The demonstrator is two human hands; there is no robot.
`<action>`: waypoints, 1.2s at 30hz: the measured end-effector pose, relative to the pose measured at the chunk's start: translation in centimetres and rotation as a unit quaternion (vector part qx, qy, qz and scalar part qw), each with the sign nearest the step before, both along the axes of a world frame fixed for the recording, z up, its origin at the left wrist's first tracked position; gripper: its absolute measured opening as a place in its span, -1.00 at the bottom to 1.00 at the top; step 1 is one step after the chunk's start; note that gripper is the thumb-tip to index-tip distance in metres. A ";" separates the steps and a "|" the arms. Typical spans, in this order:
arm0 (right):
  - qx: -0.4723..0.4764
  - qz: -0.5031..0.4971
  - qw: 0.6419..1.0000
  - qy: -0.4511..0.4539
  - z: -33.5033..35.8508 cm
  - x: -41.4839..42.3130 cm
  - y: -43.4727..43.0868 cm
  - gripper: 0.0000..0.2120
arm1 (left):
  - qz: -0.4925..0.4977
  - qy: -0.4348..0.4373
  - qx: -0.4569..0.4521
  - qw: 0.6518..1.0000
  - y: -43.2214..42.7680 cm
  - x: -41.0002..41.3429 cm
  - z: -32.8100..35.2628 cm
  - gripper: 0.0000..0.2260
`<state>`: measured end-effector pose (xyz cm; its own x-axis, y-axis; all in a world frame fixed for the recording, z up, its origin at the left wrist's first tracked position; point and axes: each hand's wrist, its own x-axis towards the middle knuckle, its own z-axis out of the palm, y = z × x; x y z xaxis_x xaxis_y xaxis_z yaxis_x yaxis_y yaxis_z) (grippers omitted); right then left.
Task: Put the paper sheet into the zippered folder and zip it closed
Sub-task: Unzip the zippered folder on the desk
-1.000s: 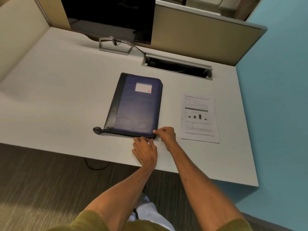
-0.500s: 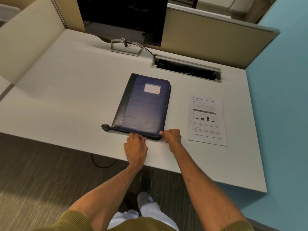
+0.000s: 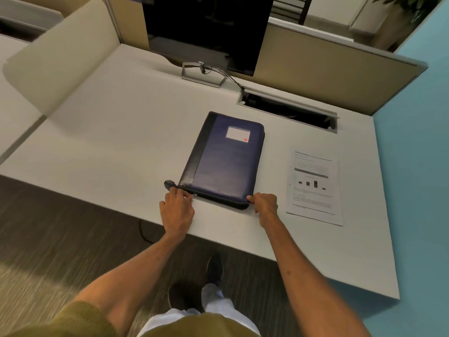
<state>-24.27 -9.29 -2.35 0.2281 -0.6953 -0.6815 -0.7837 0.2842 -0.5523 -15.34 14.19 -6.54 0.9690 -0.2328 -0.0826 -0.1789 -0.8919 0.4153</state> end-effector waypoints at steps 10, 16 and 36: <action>0.002 -0.052 0.998 -0.023 1.4 0.0 0.5 -0.72 | -0.059 -0.024 0.070 0.995 2.8 3.4 1.6 -0.75; -0.005 -0.065 0.997 -0.032 1.9 0.0 0.6 -0.75 | -0.144 -0.026 0.080 0.986 4.4 4.9 2.1 -0.77; -0.149 -0.117 0.978 -0.082 5.2 0.4 1.7 -0.75 | -0.307 -0.021 -0.047 0.950 2.7 4.8 2.9 -0.29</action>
<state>-23.83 -7.57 2.87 0.1278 -0.9041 -0.4077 -0.6101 0.2524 -0.7511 -10.52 16.88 -3.65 0.6506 -0.7594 0.0035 -0.6717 -0.5732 0.4693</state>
